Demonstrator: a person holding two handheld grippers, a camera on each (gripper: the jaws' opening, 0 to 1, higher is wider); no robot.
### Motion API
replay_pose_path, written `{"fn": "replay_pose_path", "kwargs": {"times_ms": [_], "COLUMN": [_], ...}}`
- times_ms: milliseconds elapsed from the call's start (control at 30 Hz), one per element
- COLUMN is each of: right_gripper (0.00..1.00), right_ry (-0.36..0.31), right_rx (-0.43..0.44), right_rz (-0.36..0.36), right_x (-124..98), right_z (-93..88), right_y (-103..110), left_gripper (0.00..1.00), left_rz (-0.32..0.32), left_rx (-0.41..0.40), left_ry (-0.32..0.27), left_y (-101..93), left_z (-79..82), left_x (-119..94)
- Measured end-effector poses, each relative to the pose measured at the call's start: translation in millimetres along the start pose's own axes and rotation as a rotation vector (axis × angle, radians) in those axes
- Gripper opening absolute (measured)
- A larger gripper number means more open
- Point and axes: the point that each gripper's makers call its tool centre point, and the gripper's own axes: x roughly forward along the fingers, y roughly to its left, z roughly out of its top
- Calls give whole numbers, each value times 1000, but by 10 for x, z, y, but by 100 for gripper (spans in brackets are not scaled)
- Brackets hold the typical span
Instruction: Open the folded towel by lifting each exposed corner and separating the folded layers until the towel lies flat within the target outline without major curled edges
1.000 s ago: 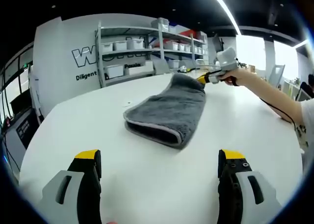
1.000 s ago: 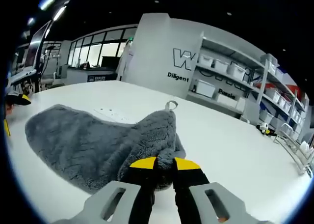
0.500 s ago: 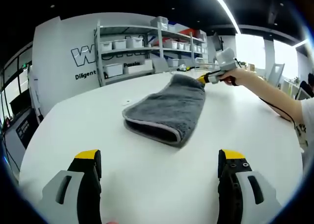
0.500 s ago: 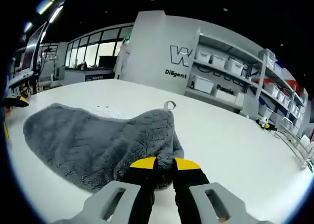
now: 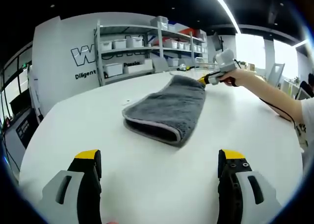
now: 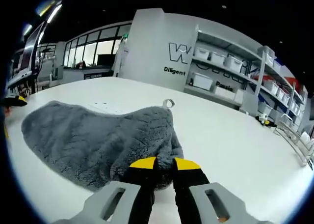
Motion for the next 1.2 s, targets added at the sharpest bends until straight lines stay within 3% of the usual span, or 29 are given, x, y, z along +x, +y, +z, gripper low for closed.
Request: {"fn": "replay_pose_path", "kwargs": {"times_ms": [1200], "right_gripper": [9], "right_ry": [37], "right_rx": [83], "right_rz": [-2], "right_x": [85], "right_z": [-183], "right_y": [-105], "left_gripper": [97], "left_rz": [-5], "left_rx": [-1], "left_ry": [22], "left_y": [-31], "left_z": [-64], "left_x": [12]}}
